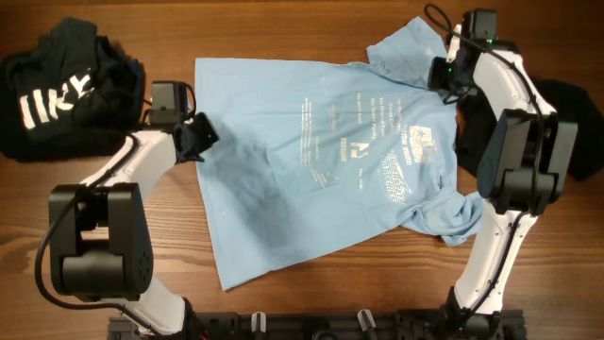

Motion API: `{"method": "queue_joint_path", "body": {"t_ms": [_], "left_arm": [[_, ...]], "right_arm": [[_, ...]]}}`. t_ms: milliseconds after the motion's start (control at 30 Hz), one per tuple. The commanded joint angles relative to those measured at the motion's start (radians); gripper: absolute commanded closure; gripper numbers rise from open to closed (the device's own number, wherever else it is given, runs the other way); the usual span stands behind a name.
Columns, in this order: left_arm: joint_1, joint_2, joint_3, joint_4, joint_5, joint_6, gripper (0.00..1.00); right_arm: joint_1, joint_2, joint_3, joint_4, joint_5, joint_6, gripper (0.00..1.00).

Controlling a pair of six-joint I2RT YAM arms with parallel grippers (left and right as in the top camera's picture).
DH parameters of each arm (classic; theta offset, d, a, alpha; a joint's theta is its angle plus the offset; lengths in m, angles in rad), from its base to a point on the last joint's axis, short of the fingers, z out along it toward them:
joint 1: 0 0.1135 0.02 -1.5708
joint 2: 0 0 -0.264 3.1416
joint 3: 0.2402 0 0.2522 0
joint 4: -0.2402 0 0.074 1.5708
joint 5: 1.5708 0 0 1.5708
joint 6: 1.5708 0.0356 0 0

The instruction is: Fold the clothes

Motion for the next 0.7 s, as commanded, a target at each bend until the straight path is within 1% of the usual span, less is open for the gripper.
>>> {"method": "queue_joint_path", "body": {"t_ms": [0,33,67,133,200,300,433,667], "left_arm": [[-0.003,0.011,0.095,-0.001,-0.028,0.089,0.96],[-0.003,0.011,0.114,0.0,-0.029,0.092,0.96],[-0.003,0.011,0.129,0.0,-0.032,0.092,0.96],[-0.004,0.011,0.162,0.01,-0.05,0.092,0.96],[-0.004,0.011,0.17,0.056,-0.07,0.092,0.96],[-0.005,0.025,0.17,0.107,-0.072,0.092,0.96],[-0.014,0.088,0.17,0.147,-0.072,0.092,0.96],[-0.067,0.25,0.17,0.246,-0.072,0.092,0.96]], "right_arm": [[0.0,0.002,0.151,-0.095,-0.016,-0.024,0.38],[0.001,-0.005,0.184,-0.127,-0.03,-0.036,0.31],[0.002,-0.012,0.214,-0.159,-0.045,-0.04,0.28],[0.005,-0.023,0.267,-0.217,-0.08,-0.053,0.24],[0.011,-0.035,0.313,-0.278,-0.124,-0.062,0.23],[0.027,-0.056,0.318,-0.325,-0.146,-0.062,0.23],[0.055,-0.058,0.317,-0.381,-0.152,-0.063,0.23],[0.111,-0.058,0.316,-0.388,-0.151,-0.062,0.23]]}}
